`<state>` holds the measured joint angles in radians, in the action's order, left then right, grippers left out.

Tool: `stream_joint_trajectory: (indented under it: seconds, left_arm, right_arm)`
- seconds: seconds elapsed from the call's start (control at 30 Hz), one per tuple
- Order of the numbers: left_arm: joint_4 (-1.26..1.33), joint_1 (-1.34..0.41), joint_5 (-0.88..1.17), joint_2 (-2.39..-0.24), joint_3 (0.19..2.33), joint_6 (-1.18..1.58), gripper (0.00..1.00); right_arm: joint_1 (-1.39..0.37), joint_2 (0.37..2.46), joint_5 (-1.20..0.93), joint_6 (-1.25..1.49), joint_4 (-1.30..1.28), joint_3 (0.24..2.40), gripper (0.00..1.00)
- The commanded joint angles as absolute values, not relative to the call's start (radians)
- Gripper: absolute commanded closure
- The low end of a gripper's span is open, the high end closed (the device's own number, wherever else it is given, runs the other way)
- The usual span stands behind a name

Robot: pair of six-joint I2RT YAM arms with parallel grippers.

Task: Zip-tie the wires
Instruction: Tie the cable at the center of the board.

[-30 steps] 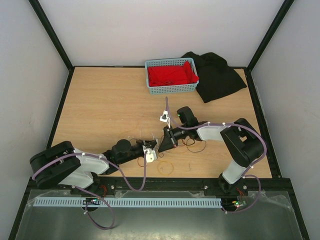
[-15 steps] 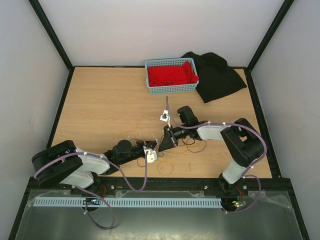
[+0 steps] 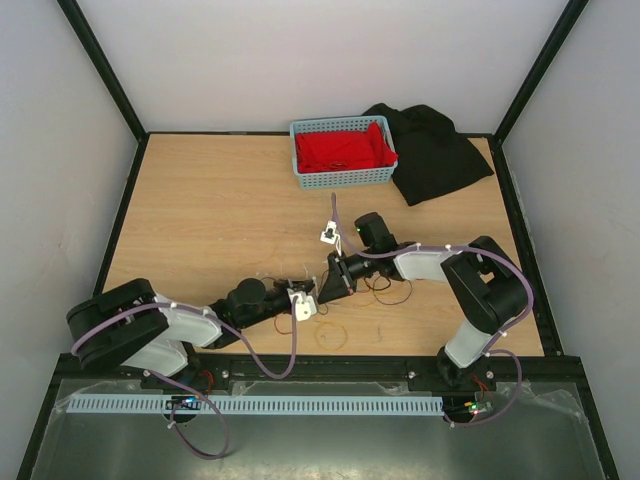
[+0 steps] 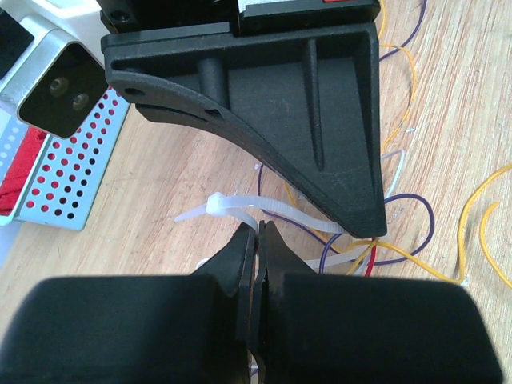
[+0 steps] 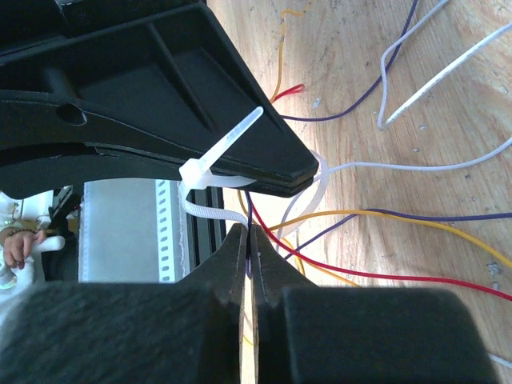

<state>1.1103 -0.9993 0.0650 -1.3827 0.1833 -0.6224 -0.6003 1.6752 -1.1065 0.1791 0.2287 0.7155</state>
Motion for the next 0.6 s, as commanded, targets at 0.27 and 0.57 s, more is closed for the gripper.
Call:
stream_joint_trajectory:
  seconds: [0.27, 0.57]
  left_arm:
    - [1.129, -0.999, 0.070, -1.423, 0.217, -0.547, 1.00]
    - [1.129, -0.983, 0.090, -1.441, 0.219, -0.519, 1.00]
  right_arm:
    - [-0.593, 1.651, -1.062, 0.133, 0.173, 0.694, 0.73]
    - [-0.594, 1.623, -1.042, 0.103, 0.138, 0.695, 0.65]
